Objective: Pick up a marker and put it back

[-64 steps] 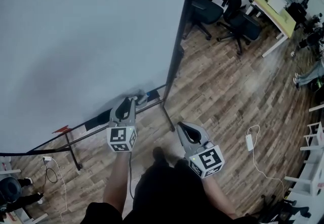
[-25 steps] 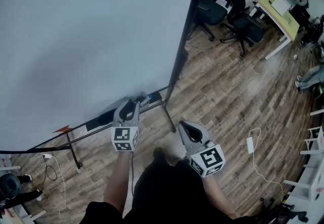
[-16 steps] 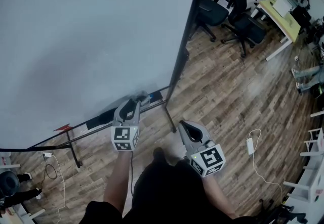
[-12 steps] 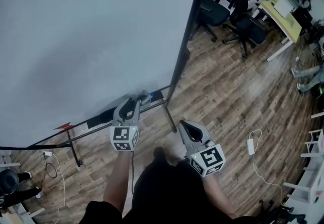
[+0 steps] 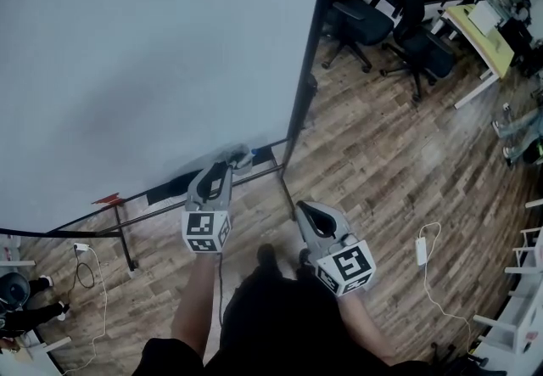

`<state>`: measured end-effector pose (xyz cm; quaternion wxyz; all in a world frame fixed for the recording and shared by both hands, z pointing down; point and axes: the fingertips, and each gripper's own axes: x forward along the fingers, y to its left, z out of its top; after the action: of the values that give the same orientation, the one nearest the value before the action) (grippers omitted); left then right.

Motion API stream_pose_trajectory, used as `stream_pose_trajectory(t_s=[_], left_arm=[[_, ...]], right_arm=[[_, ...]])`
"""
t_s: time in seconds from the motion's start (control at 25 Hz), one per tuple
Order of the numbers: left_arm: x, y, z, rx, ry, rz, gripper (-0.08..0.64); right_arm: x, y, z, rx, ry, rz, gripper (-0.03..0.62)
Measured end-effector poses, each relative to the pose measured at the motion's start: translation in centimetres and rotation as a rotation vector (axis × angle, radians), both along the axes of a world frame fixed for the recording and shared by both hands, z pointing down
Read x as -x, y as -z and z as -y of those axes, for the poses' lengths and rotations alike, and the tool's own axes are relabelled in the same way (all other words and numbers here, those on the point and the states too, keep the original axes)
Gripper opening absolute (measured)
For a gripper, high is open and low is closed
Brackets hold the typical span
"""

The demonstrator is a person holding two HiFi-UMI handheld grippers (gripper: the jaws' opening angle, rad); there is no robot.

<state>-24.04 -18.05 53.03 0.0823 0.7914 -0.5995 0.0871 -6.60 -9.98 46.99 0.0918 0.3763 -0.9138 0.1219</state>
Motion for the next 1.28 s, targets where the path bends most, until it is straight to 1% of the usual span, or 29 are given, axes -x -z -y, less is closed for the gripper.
stream_pose_trajectory(t_s=[0.32, 0.44, 0.56, 0.8, 1.0, 1.12, 1.28], left_arm=[[-2.0, 1.4, -3.3, -0.002, 0.073, 0.017, 0.109], [-3.6, 2.2, -4.7, -0.009, 0.099, 0.027, 0.100], [-5.7, 3.1, -6.5, -0.014, 0.120, 0.035, 0.097], [-9.4, 4.8, -10.4, -0.021, 0.172, 0.028, 0.084], [-12.3, 5.5, -13.8, -0.017, 0.226, 0.017, 0.071], [-13.4, 5.9, -15.8, -0.020, 0.264, 0.010, 0.058], [-15.2, 6.1, -18.4, -0.031, 0.285, 0.032, 0.043]], right_arm=[[-2.0, 0.7, -1.1, 0.004, 0.087, 0.033, 0.002], [-3.6, 1.2, -1.7, -0.008, 0.117, 0.035, 0.002], [-5.8, 1.0, -2.6, 0.005, 0.147, 0.035, 0.002], [-9.0, 1.0, -3.6, 0.007, 0.189, 0.091, 0.002], [-9.5, 0.9, -4.9, 0.020, 0.305, 0.126, 0.002], [-9.3, 1.1, -5.9, 0.024, 0.380, 0.152, 0.002], [-9.0, 1.0, -7.4, 0.031, 0.478, 0.163, 0.002]])
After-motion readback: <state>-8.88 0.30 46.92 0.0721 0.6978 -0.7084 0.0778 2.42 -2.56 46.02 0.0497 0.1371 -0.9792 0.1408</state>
